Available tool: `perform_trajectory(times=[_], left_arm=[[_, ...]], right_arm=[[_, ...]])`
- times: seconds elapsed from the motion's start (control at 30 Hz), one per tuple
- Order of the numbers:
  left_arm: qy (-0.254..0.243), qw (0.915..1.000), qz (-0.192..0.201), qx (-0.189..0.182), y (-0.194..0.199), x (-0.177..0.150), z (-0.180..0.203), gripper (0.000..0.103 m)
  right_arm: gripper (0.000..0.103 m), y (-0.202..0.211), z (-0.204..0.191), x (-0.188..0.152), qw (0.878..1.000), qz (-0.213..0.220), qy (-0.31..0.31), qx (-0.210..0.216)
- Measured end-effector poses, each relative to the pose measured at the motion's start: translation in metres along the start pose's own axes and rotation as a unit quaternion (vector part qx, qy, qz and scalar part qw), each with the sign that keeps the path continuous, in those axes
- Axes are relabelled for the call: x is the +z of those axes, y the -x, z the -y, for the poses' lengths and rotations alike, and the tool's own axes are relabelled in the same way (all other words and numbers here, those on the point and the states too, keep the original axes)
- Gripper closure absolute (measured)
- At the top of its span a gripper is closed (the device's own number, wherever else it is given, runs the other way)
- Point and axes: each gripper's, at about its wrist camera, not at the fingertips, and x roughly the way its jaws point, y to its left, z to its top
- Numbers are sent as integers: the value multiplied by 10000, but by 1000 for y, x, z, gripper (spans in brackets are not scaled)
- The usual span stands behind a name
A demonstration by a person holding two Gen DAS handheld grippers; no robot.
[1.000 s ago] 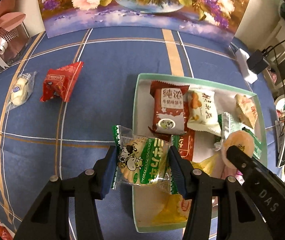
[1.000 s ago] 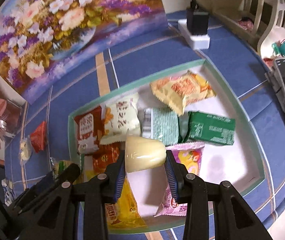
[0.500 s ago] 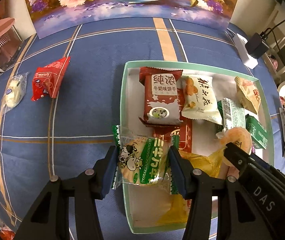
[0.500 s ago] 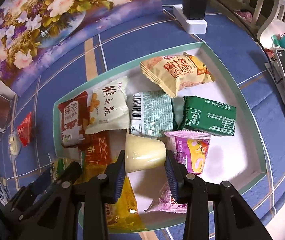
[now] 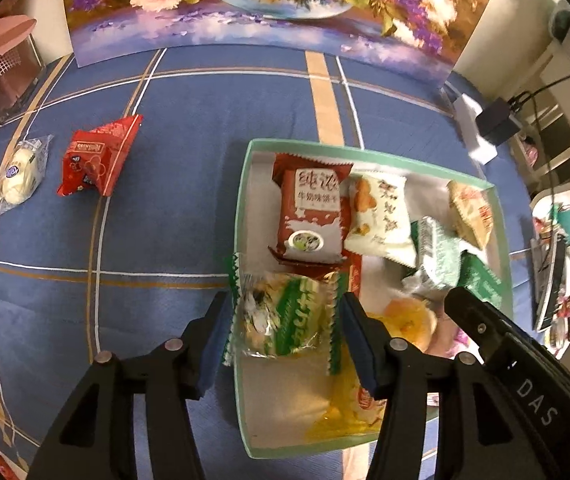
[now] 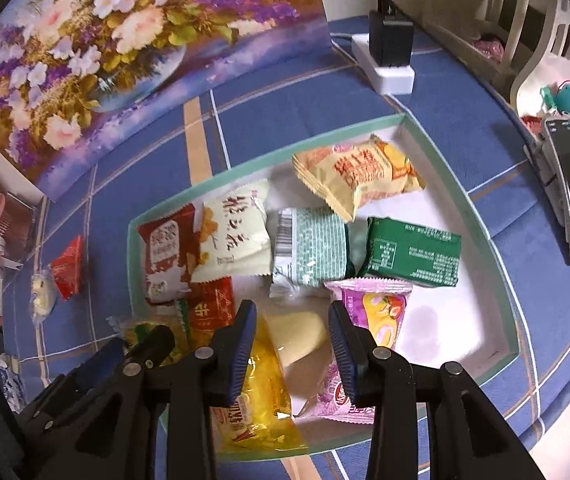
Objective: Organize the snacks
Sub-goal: 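Carry the cookie and pudding cup into the white tray and open both tools, then move both tools back over the red packet and wrapped bun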
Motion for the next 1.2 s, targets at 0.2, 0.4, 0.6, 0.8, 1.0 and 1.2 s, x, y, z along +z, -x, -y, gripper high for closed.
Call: perform_trajectory(times=[0.2, 0.4, 0.6, 0.8, 1.0, 1.2], left_arm=[[146, 9997, 133, 108, 13, 2, -11, 42], [495, 9974, 277, 436, 20, 6, -34, 30], [873, 9928, 432, 697, 26, 9, -59, 27], [1112, 9874, 594, 955, 30, 11, -75, 9], [1288, 9837, 631, 1083, 32, 11, -86, 5], [1467, 9801, 593, 1200, 31, 11, -98, 4]], right_arm=[[63, 9, 1, 2, 9999, 139, -27, 35], [63, 10, 0, 2, 9999, 120, 1, 36], [48, 5, -8, 1, 9998, 83, 139, 62], [30, 3, -17, -1, 9994, 118, 309, 98], [17, 0, -21, -2, 9992, 131, 354, 122], [0, 0, -22, -2, 9991, 164, 357, 131]])
